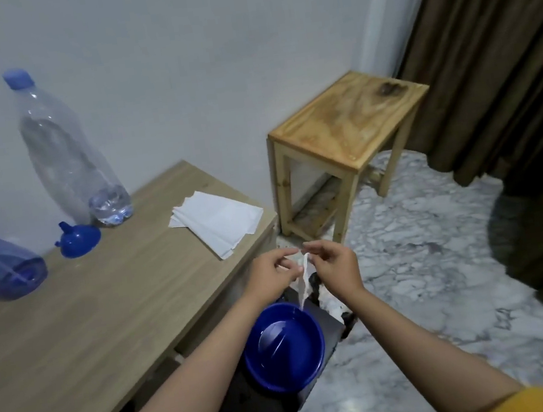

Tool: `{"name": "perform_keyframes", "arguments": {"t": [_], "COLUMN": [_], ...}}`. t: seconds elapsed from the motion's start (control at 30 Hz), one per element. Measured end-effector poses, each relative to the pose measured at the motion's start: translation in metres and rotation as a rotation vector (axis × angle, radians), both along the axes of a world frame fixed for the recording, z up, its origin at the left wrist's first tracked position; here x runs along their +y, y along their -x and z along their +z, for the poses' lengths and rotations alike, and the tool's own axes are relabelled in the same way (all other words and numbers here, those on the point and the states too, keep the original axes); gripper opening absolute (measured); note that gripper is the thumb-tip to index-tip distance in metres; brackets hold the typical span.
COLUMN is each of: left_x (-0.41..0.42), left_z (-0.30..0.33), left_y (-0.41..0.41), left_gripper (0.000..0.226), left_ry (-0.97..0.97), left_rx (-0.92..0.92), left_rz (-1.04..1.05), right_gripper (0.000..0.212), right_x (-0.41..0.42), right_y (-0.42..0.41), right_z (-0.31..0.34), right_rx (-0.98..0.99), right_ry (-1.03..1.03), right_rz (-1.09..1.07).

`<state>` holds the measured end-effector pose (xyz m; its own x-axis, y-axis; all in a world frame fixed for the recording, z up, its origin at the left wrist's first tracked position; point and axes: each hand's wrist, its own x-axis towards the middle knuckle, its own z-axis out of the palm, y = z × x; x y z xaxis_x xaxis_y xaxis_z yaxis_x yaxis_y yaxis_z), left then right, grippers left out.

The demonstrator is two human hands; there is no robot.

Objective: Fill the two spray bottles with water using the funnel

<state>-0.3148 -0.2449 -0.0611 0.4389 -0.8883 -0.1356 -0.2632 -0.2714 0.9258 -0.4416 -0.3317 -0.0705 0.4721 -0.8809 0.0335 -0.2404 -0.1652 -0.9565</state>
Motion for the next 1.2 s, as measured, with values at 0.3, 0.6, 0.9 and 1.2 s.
{"name": "perform_keyframes", "arguments": {"t": [0.3, 0.6, 0.9, 1.2], "left_x": [-0.050, -0.131, -0.232, -0.284], "left_z": [-0.005, -0.051, -0.105, -0.143], "left_y": [0.015, 0.033, 0.057, 0.063], "left_gripper": [0.011, 0.017, 0.013, 0.045], "left_ry": [0.054, -0.089, -0.310, -0.498], "left_rx": [0.038, -0.036, -0.043, 0.183], "left_rz": [0.029, -0.060, 0.017, 0.108], "right_gripper": [0.025, 0.018, 0.031, 0.044], "right_x": [-0.031, -0.115, -0.228, -0.290], "right_y": [0.008, 0.045, 0.058, 0.055], "right_z": [0.005, -0.024, -0.086, -0.137], "right_rx": [-0.019, 0.002, 0.162, 0.559], "right_ry": [-0.213, -0.594, -0.663, -0.725], "right_rz": [-0.116, -0.062, 0.060, 0.319]}}
